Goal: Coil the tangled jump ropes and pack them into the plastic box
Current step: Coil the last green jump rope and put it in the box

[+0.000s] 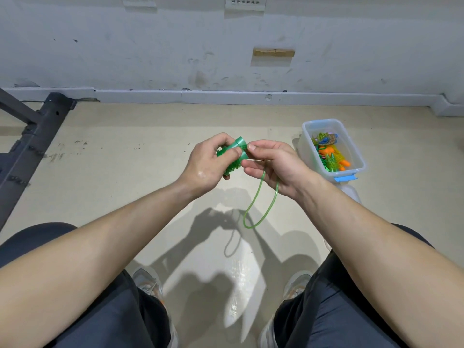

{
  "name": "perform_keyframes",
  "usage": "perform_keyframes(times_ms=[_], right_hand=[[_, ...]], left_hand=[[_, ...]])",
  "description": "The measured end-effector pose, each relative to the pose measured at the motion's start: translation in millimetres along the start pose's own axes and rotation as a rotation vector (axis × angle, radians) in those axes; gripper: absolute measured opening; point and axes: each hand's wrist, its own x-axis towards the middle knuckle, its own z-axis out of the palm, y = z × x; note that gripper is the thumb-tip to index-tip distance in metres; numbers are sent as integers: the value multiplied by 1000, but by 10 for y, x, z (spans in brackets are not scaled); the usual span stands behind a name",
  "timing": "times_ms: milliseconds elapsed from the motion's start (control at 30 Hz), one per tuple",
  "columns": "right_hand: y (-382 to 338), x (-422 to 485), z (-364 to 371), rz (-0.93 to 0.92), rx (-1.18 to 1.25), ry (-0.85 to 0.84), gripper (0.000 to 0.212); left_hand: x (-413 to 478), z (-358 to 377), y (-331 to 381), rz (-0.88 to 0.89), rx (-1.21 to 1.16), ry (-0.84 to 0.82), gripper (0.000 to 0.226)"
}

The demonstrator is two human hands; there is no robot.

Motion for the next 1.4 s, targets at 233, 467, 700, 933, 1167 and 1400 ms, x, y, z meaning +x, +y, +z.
perform_keyframes(times_ms=[233,467,700,933,1167,1400], right_hand=[[-45,-15,-8,85,-12,4,9],[-74,-5,-19,196,62,4,11],[-43,13,-34,217,83,-3,12],[-21,14,-21,269,74,30,15],[-66,21,-13,357,54,69,17],[-70,-1,-8,441,6,66,18]], left_hand=[[5,60,-71,11,28,18,13],[6,131,-93,93,52,100,12],[45,156,-124,117,96,127,17],[32,173,-188,172,157,127,22],[31,185,-228,224,188,114,20],[31,215,-193,231,154,77,15]])
